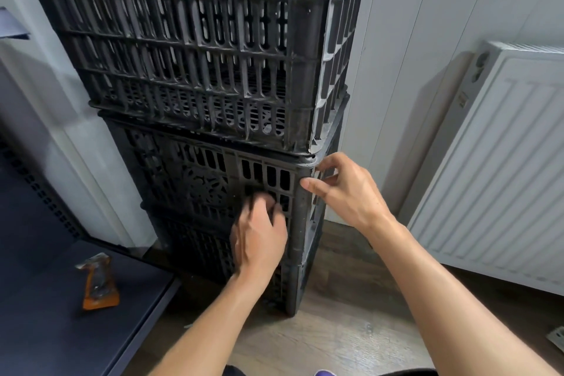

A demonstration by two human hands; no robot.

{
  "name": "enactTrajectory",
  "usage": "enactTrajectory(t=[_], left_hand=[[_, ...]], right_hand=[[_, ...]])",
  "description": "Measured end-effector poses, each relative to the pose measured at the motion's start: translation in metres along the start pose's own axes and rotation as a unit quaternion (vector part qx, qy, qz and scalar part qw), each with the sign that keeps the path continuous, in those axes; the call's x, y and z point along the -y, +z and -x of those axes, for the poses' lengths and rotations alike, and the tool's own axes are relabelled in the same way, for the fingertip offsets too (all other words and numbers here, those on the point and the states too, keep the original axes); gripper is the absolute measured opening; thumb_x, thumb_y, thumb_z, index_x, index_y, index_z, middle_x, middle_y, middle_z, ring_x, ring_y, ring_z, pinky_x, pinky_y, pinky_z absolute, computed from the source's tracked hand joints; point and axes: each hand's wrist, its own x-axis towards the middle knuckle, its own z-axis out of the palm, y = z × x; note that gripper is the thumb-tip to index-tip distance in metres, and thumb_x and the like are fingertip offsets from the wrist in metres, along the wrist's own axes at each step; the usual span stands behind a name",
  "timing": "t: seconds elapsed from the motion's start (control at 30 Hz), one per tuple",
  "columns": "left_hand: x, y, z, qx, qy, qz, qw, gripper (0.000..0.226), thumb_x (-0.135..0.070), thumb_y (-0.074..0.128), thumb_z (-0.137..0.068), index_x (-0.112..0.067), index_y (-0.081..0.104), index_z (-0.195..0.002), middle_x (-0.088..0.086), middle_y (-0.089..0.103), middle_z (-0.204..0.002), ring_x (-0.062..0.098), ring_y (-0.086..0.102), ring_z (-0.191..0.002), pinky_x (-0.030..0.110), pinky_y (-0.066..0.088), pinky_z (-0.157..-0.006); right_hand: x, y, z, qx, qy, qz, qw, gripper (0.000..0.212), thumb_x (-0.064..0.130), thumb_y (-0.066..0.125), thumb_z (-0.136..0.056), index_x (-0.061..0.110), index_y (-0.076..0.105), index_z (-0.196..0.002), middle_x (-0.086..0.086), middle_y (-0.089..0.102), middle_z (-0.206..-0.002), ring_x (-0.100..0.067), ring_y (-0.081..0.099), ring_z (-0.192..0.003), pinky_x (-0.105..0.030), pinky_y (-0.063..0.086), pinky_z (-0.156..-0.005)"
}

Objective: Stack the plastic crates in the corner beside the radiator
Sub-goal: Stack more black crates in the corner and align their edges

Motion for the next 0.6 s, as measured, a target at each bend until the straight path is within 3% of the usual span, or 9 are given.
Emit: enactTrajectory(t=[0.1,0.23,0.33,0.43,0.6], left_hand=[[-0.020,-0.023,-0.015,-0.108,0.088,0.065,0.988,0.007,-0.020,0.060,-0.093,-0.015,0.055,-0.093,-0.003,0.054,-0.093,0.021,0.057,-0.081,0.032,0.044,-0.067],[-0.042,-0.049,-0.031,-0.163,0.171,0.112,0.965,0.031,-0.022,0.064,-0.090,-0.008,0.054,-0.116,0.005,0.045,-0.121,0.020,0.050,-0.111,0.034,0.050,-0.089],[-0.048,-0.055,-0.042,-0.126,0.200,0.055,0.970,0.050,-0.025,0.067,-0.088,-0.010,0.049,-0.133,0.007,0.038,-0.139,0.019,0.038,-0.129,0.025,0.040,-0.103],[-0.045,-0.053,-0.050,-0.059,0.199,0.004,0.978,0.059,-0.029,0.071,-0.086,-0.018,0.046,-0.138,0.003,0.031,-0.148,0.021,0.031,-0.136,0.040,0.045,-0.105],[-0.039,-0.049,-0.054,-0.042,0.188,-0.028,0.981,0.057,-0.039,0.070,-0.086,-0.024,0.049,-0.137,0.006,0.033,-0.148,0.023,0.028,-0.134,0.042,0.043,-0.105]], right_hand=[[0.007,-0.007,0.002,-0.049,-0.023,-0.008,0.999,0.059,0.063,0.072,-0.077,0.029,0.045,-0.116,0.011,0.064,-0.106,-0.008,0.065,-0.089,-0.039,0.055,-0.083],[0.016,-0.007,0.006,-0.028,-0.049,-0.017,0.998,0.093,0.072,0.067,-0.074,0.045,0.018,-0.148,0.007,0.047,-0.137,-0.014,0.059,-0.111,-0.043,0.052,-0.094],[0.021,-0.006,0.005,-0.042,-0.062,0.017,0.997,0.086,0.071,0.059,-0.082,0.043,0.017,-0.152,0.009,0.032,-0.137,-0.015,0.054,-0.109,-0.042,0.051,-0.093],[0.021,-0.002,-0.002,-0.048,-0.084,-0.027,0.995,0.086,0.055,0.067,-0.083,0.037,0.020,-0.153,0.011,0.029,-0.138,-0.015,0.048,-0.119,-0.042,0.050,-0.098],[0.012,0.001,-0.013,-0.025,-0.077,-0.088,0.993,0.088,0.032,0.078,-0.080,0.040,0.026,-0.150,0.017,0.038,-0.140,-0.017,0.039,-0.128,-0.048,0.045,-0.105]])
